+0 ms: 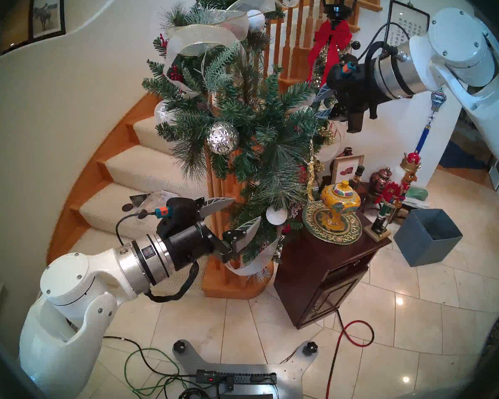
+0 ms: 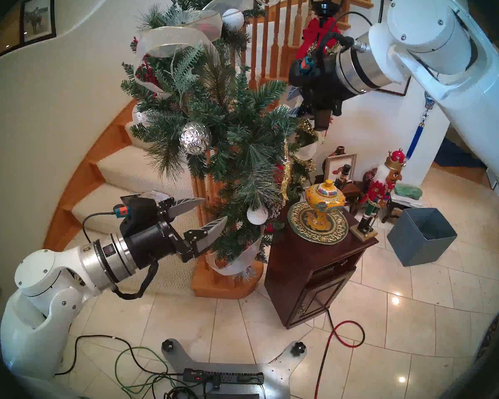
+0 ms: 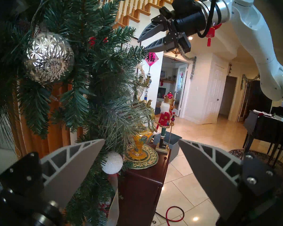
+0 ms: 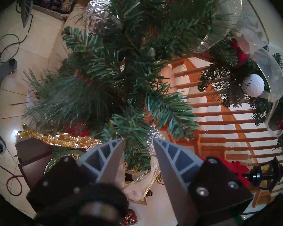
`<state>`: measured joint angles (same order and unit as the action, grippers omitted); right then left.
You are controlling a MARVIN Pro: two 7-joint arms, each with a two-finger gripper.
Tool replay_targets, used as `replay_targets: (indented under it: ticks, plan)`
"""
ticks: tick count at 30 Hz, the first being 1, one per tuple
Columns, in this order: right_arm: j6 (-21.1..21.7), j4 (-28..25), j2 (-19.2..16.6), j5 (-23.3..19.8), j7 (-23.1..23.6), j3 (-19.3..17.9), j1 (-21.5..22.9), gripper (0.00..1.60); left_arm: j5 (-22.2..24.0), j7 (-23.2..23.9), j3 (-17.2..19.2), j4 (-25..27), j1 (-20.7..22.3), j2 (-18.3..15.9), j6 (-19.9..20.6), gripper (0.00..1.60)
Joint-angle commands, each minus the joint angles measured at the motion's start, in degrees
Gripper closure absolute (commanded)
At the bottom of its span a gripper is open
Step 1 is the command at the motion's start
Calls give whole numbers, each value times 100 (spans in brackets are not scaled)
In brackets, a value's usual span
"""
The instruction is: Hang the ornament onto the Christmas-tree-style decoration
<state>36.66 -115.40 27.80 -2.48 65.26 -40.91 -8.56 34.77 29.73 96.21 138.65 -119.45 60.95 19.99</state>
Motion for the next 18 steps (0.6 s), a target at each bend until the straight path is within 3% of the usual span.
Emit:
replay_targets:
  ticks: [1, 18]
  plan:
    - [1, 26, -20, -42, 3, -93, 72, 67, 2, 2, 8, 33, 5, 3, -10, 0]
    - [-35, -23, -163, -205, 25, -130, 66, 58, 2, 2, 8, 33, 5, 3, -10, 0]
